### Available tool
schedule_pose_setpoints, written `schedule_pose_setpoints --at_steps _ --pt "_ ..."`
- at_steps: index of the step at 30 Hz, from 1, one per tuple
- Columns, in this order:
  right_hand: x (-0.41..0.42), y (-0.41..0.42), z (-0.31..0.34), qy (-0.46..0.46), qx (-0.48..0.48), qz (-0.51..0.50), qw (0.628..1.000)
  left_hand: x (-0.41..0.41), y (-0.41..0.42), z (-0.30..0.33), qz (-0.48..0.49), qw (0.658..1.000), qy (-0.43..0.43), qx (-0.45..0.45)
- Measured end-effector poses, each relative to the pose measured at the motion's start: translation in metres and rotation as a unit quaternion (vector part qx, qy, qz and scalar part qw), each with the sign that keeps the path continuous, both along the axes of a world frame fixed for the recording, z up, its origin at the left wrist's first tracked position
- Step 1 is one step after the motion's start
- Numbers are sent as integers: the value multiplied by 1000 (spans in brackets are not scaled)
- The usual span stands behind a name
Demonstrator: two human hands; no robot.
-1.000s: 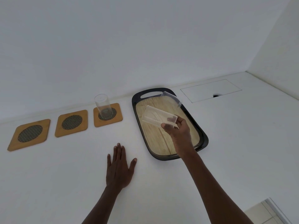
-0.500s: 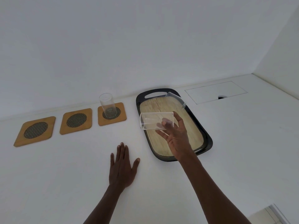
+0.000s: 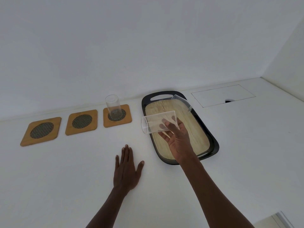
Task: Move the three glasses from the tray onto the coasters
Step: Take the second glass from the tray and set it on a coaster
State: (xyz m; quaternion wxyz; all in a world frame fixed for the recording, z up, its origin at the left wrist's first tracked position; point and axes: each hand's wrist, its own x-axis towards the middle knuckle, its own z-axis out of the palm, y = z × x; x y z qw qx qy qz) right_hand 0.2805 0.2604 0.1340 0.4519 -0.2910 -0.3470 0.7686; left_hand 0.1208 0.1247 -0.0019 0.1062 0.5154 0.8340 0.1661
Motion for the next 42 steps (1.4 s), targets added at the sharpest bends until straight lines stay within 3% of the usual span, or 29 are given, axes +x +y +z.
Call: schedule_pose_setpoints --at_steps 8,28,42 --pt "-16 -7 7 -2 32 23 999 -15 -15 8 22 998 -49 34" --pt "-142 -63 10 -23 32 57 998 -196 -110 17 157 987 -8 -12" --pt "-263 -94 18 -197 164 -23 966 -250 -136 3 182 983 6 -6"
